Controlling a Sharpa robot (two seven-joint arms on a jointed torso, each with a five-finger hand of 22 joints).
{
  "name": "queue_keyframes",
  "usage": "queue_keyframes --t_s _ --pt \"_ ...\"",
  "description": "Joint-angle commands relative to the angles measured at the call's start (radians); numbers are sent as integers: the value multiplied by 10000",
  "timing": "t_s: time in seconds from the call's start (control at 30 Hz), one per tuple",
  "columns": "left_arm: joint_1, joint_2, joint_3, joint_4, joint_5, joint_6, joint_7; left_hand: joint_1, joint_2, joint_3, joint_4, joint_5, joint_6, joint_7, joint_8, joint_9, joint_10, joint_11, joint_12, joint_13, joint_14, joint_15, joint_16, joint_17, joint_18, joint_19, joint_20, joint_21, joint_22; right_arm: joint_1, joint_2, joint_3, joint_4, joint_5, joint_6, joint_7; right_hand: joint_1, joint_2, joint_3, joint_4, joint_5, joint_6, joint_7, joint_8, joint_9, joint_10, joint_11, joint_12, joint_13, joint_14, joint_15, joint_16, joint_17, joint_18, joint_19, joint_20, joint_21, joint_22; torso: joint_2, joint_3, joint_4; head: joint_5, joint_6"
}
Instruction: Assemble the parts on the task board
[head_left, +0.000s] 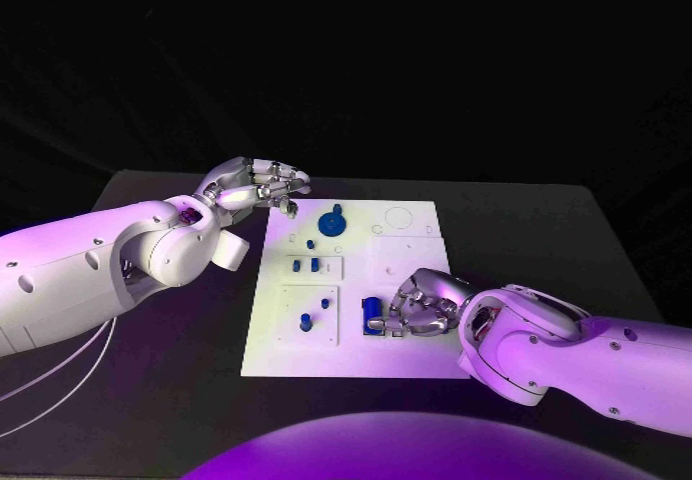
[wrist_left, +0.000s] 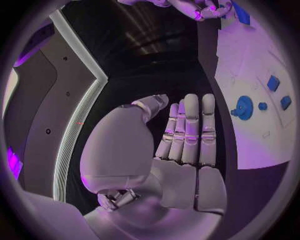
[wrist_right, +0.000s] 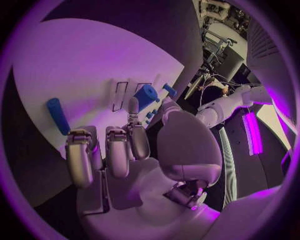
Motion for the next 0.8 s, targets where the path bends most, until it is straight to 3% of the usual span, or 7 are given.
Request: queue_keyframes --t_s 0.03,0.27,0.5,0.6,0.8 --pt "4 11 6 12 61 86 50 17 94 -8 10 37 -53 21 34 15 -92 2 37 -11 -30 25 -52 -16 176 56 10 -66 -6 21 -107 5 129 -120 213 490 358 -4 103 9 49 55 -26 -26 39 98 6 35 1092 1029 -63 69 2496 -64 1063 -41 43 2631 -7 -2 -6 -9 1" --pt "3 37 6 6 61 94 50 7 104 -9 21 51 -56 23 38 15 -91 4 44 -11 -33 28 -52 -15 175 57 11 -75 -4 47 -64 5 16 -123 560 510 1063 120 302 -5 -26 47 -35 -98 77 109 -3 49 1124 1035 -72 78 2524 -64 1063 -53 43 2631 9 0 15 -11 1" --pt "3 42 6 4 61 101 40 0 111 -10 30 56 -58 24 40 15 -91 5 47 -12 -34 29 -52 -15 174 57 12 -80 -3 45 206 5 -357 -215 619 220 1183 345 452 4 9 73 -36 -130 85 130 -7 81 1156 1035 -75 79 2526 -64 1063 -57 43 2631 12 -11 29 -9 1" --pt "3 36 6 6 61 112 28 0 111 -10 30 56 -58 24 40 15 -91 5 47 -12 -34 29 -52 -15 174 57 12 -80 -3 17 314 5 -490 -235 615 107 1162 420 490 3 37 78 -35 -141 88 131 -7 80 1158 1034 -75 77 2520 -64 1063 -57 43 2631 17 0 31 16 1" --pt "3 30 6 5 61 128 12 -3 118 -9 35 65 -63 24 41 15 -92 4 50 -12 -35 30 -52 -15 174 57 13 -85 -2 -6 427 5 -628 -248 676 66 1271 424 552 -38 60 69 -43 -163 93 127 -13 69 1155 1033 -78 75 2515 -64 1063 -59 43 2631 2 -11 19 30 1"
